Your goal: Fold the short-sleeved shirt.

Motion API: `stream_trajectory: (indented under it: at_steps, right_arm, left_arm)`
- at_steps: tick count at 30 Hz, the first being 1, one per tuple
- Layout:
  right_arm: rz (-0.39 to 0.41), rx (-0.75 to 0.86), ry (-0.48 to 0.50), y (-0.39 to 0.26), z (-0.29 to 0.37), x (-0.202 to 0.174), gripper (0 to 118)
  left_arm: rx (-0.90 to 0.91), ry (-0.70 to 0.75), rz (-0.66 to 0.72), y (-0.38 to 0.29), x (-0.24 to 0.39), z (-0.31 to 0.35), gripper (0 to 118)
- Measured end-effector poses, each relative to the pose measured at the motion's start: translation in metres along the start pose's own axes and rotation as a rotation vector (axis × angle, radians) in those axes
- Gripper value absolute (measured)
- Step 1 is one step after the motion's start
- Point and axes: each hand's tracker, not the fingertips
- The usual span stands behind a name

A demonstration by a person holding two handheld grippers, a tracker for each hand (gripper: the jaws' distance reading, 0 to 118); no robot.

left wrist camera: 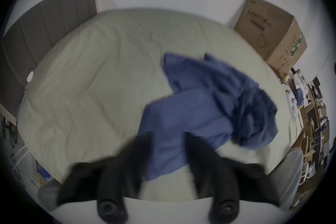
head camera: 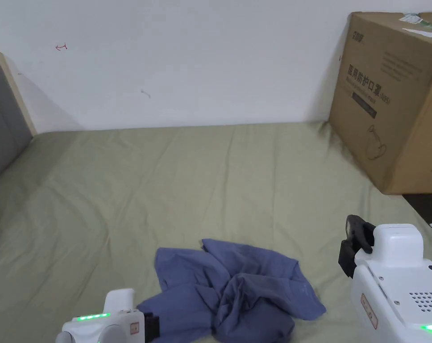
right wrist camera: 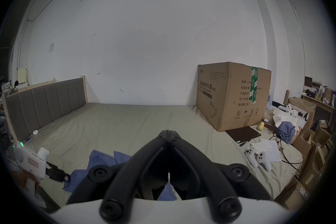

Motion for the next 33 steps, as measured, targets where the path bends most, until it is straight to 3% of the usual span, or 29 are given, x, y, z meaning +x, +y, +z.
stream_trajectory:
  at_steps: [1,2,3,7,8,9,11,12,14,16,20,23,27,29,30,33]
  right_arm:
    - [-0.002,-0.004,-0.003,-0.002,-0.001,0.001,0]
    - [-0.003,-0.011,-0.005,-0.003,-0.002,0.002,0]
    - [-0.004,-0.018,-0.008,-0.005,-0.003,0.003,0]
    - [-0.007,-0.042,-0.014,-0.012,-0.006,0.008,0]
    - [-0.006,-0.047,-0.016,-0.013,-0.006,0.009,0]
    - [-0.004,-0.053,-0.019,-0.015,-0.007,0.010,0]
    - [-0.004,-0.065,-0.024,-0.018,-0.010,0.012,0]
    - [-0.005,-0.070,-0.026,-0.019,-0.011,0.013,0]
    - [-0.007,-0.082,-0.027,-0.022,-0.013,0.015,0]
    - [-0.009,-0.098,-0.028,-0.026,-0.017,0.018,0]
    - [-0.037,-0.209,-0.014,-0.040,-0.038,0.026,0]
    - [-0.061,-0.328,-0.001,-0.059,-0.064,0.031,22]
    - [-0.104,-0.471,0.043,-0.090,-0.103,0.035,88]
    - [-0.140,-0.555,0.056,-0.106,-0.122,0.036,94]
    - [-0.149,-0.592,0.067,-0.116,-0.131,0.036,108]
    - [-0.131,-0.686,0.072,-0.140,-0.153,0.032,112]
  left_arm:
    - [-0.048,0.001,0.008,-0.003,-0.002,-0.006,82]
    - [-0.079,-0.005,0.027,-0.008,-0.004,-0.012,98]
    - [-0.096,-0.005,0.047,-0.011,-0.005,-0.016,104]
    - [-0.116,0.004,0.062,-0.016,-0.005,-0.026,103]
    - [-0.110,0.008,0.061,-0.016,-0.003,-0.026,100]
    - [-0.090,0.021,0.051,-0.016,0.000,-0.026,90]
    - [-0.070,0.058,-0.007,-0.014,0.007,-0.030,54]
    - [-0.075,0.113,-0.034,-0.015,0.011,-0.033,41]
    - [-0.064,0.073,-0.036,-0.016,0.012,-0.035,29]
    - [-0.058,0.053,-0.050,-0.016,0.011,-0.035,5]
    - [0.004,-0.039,0.048,-0.012,0.001,-0.019,5]
    - [0.068,-0.074,0.056,-0.006,-0.002,-0.002,5]
    - [0.111,-0.107,0.048,0.004,0.001,0.014,5]
    - [0.120,-0.116,0.041,0.008,0.003,0.016,5]
    - [0.122,-0.122,0.039,0.010,0.004,0.017,5]
    - [0.121,-0.133,0.041,0.013,0.003,0.014,5]
